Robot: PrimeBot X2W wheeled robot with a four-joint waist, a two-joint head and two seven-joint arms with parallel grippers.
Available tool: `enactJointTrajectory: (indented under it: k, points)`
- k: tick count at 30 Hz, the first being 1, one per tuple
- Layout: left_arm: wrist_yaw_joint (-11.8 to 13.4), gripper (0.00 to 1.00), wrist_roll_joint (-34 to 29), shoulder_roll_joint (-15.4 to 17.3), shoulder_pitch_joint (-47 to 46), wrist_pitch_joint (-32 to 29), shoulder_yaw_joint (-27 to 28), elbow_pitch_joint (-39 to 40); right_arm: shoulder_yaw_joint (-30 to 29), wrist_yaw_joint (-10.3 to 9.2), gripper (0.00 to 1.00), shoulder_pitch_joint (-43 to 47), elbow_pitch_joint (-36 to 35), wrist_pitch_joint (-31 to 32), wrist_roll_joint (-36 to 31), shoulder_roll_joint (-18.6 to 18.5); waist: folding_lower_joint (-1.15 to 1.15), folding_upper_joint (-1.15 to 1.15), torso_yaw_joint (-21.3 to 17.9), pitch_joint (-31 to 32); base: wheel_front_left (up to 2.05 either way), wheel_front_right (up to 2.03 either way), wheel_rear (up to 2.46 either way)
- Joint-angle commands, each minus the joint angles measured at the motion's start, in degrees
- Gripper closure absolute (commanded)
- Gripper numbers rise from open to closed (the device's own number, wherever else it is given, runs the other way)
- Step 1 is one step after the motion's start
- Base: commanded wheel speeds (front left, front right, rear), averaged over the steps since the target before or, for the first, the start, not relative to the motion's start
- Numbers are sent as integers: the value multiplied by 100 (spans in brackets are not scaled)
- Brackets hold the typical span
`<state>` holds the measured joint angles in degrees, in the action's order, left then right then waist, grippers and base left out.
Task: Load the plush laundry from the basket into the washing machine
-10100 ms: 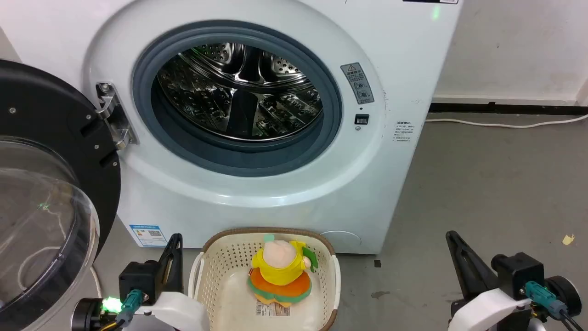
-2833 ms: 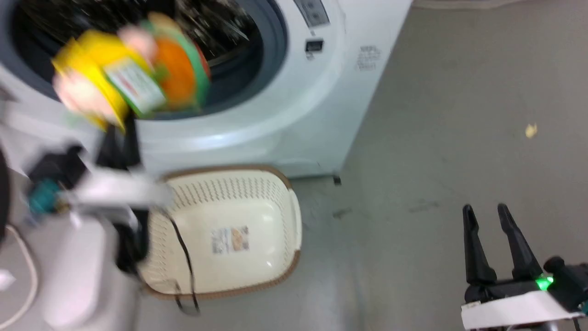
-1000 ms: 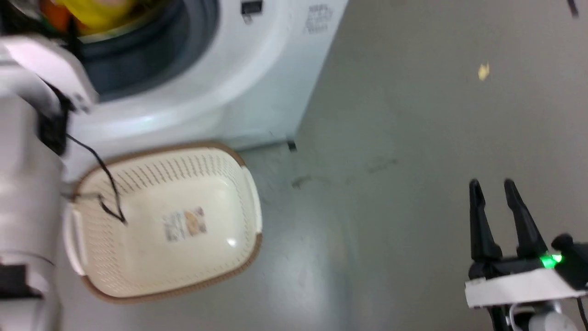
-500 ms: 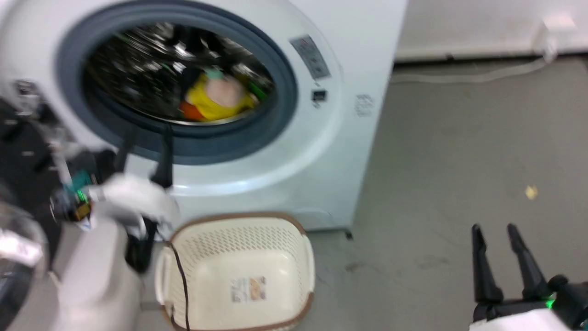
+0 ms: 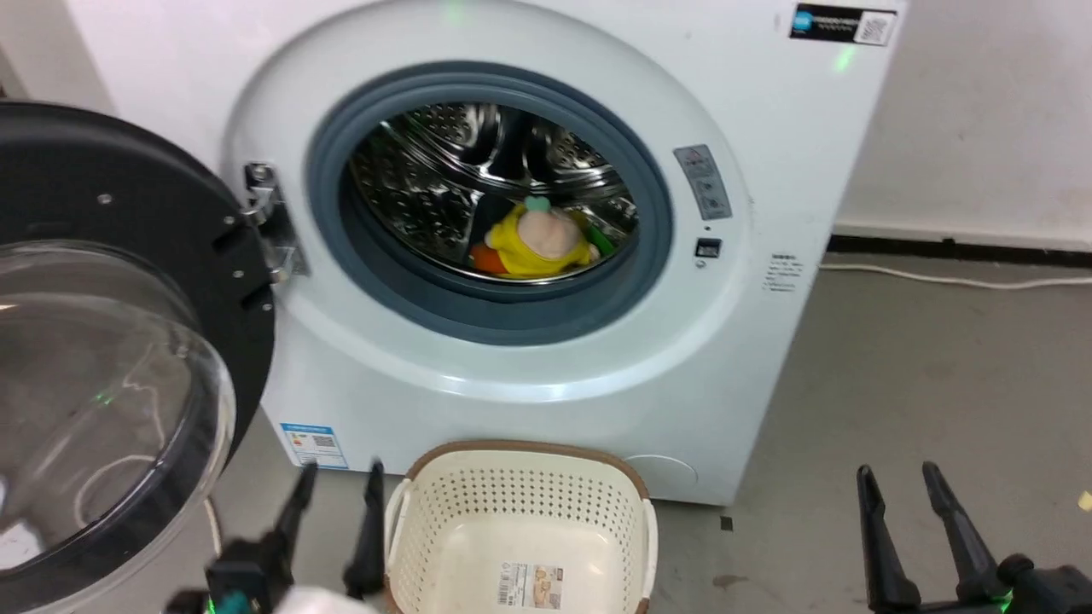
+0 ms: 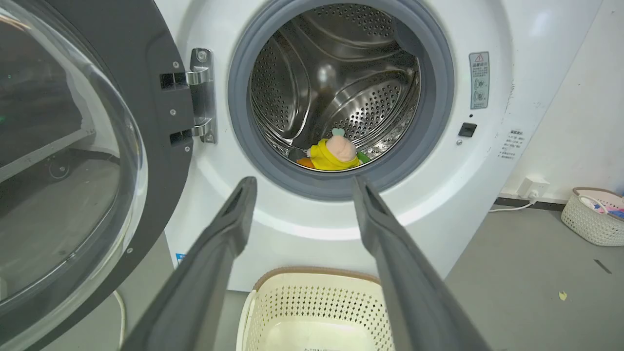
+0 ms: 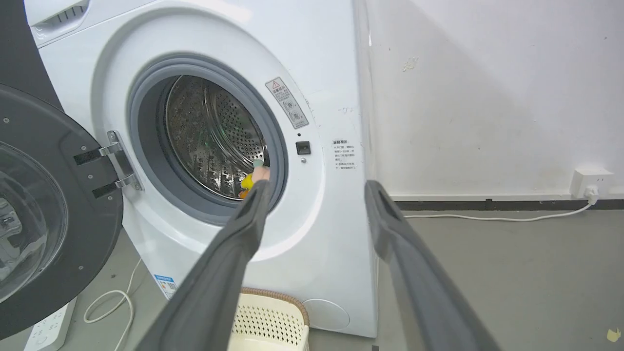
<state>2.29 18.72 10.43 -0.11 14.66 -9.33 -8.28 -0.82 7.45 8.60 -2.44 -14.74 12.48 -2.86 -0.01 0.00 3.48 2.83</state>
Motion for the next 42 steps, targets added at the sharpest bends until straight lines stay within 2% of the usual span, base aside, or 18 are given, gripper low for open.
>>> enactJointTrajectory:
  k: [1, 9, 17, 18, 42]
  points:
    - [45, 0, -89, -6, 235, -1, -96, 119, 22, 3, 0, 144, 28, -26, -21, -1, 1, 0, 76, 63, 0, 0, 0]
    - [184, 0, -307, -51, 590, 18, -253, 264, 55, 3, 0, 309, 176, -26, 40, -1, 1, 0, 116, 118, 0, 0, 0]
    - [134, 0, -377, -19, 536, 25, -327, 179, 51, 3, 0, 296, 272, -26, 59, -1, 1, 0, 92, 107, 0, 0, 0]
    - [147, 100, -347, -42, 517, 0, -317, 189, 55, 0, 100, 262, 275, 1, 22, -1, 1, 0, 85, 104, 0, 0, 0]
    - [77, 100, -634, -182, 419, -281, -72, 312, 60, 1, 100, 48, 268, 283, -221, -1, 1, 0, 1, 29, 0, 0, 0]
